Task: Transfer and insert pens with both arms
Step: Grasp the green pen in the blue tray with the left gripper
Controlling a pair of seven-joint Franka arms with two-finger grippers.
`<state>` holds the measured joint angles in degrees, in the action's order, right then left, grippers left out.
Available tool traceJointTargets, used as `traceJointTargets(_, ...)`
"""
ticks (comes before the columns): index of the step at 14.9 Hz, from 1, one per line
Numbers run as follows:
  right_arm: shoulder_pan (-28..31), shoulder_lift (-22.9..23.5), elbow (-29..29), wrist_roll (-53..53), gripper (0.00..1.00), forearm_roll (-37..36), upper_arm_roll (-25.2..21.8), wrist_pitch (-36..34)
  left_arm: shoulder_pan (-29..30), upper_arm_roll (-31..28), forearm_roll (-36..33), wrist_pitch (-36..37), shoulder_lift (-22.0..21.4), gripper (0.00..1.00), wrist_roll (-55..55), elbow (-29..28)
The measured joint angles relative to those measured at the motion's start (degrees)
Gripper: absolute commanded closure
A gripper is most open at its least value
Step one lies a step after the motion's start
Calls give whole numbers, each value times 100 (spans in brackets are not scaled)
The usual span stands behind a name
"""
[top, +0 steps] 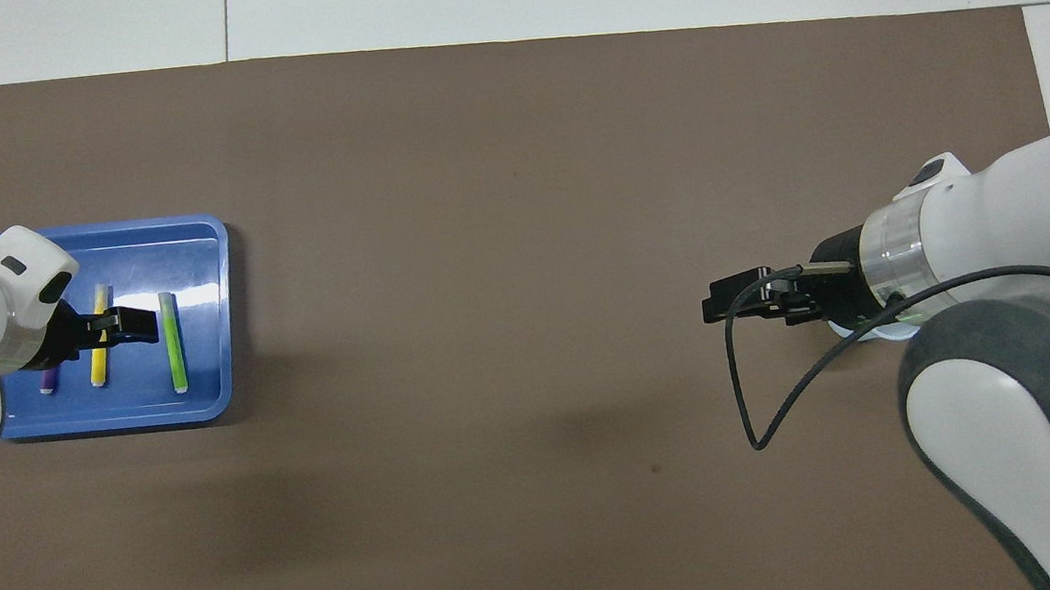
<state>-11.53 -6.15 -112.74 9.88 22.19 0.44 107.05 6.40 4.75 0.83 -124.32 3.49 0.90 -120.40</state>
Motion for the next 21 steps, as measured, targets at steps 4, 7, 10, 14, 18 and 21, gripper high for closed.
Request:
traceJointTargets(4, -162, -18, -1, 0, 0, 0, 95, 106, -2, 24, 0, -550, 519, 4, 0, -10)
traceJointTargets(7, -181, -18, -5, 5, 0, 0, 101, 161, -4, 31, 0, -858, 823, 4, 0, -11)
traceJointTargets(10, -180, -18, -25, 7, 0, 0, 98, 232, -7, 44, 0, -1084, 1060, 9, 0, -21)
traceJointTargets(14, -180, -18, -38, 8, 0, 0, 99, 234, -28, 69, 0, -1104, 1103, 20, 1, -84)
traceJointTargets(18, -217, -18, -83, 8, 0, 0, 106, 234, -44, 74, 0, -1137, 1065, 36, 1, -146)
traceJointTargets(21, -247, -18, -101, 7, 0, 0, 111, 234, -45, 74, 0, -1110, 1017, 64, 1, -165)
